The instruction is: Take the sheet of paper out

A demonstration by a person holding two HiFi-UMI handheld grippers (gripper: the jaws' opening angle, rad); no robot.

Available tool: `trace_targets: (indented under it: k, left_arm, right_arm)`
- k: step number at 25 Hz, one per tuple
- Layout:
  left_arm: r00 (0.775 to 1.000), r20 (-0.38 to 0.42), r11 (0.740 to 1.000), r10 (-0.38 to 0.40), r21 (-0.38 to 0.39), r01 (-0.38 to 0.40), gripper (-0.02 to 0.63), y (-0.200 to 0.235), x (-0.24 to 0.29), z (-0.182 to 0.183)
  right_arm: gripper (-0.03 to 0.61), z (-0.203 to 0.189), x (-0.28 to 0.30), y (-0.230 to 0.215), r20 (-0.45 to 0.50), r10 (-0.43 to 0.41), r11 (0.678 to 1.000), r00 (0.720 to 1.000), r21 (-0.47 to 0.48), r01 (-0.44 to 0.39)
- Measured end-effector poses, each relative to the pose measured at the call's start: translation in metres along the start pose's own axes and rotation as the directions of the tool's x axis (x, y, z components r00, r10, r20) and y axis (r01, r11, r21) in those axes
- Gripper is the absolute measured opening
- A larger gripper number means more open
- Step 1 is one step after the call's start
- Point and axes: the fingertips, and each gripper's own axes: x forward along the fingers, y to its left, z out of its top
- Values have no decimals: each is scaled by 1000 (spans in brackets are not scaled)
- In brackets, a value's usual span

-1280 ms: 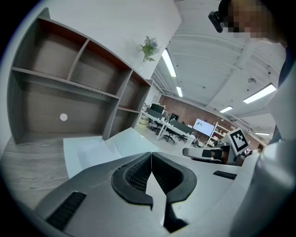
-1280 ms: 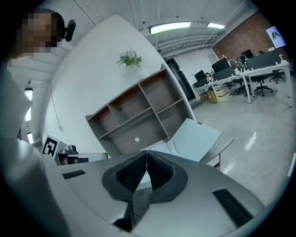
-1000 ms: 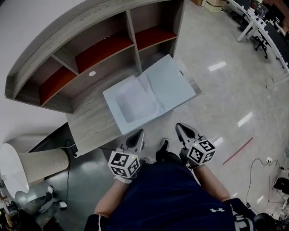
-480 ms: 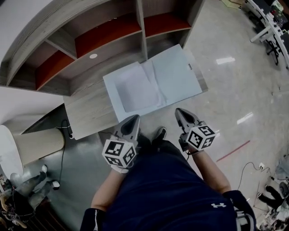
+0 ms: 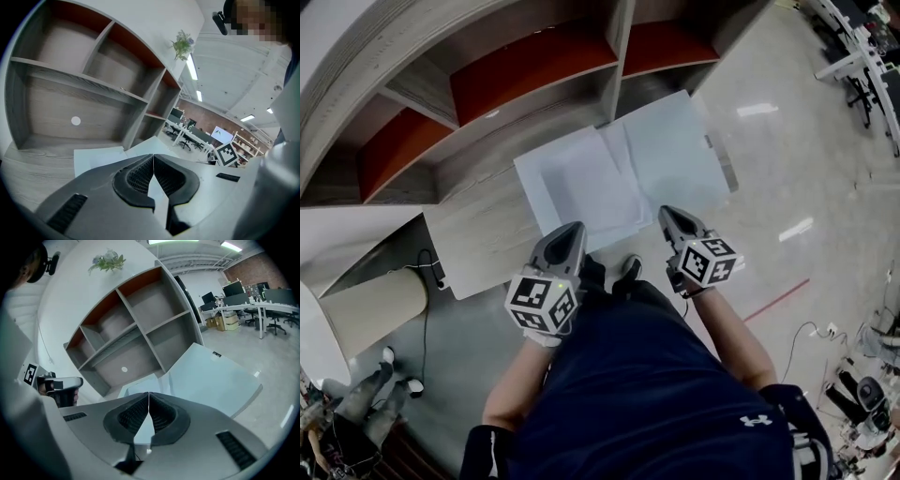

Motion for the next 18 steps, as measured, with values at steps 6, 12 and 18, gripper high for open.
trace_targets:
  k: [6,12,18]
  left_arm:
    - [1000,-21,999,-18,30,19,15,28,10,7]
    - [997,-58,997,-53,49,56,15,51,17,3]
    - [990,-112,993,-83,71,91,15,55,24,-8]
  right_arm:
    - [15,-2,52,-15,-79,-54,999,995,0,54]
    - [150,-3,103,-25,-185,-66,996,980,-77,52]
    - [206,-16,142,-48,-273,-98,991,957,-114,69]
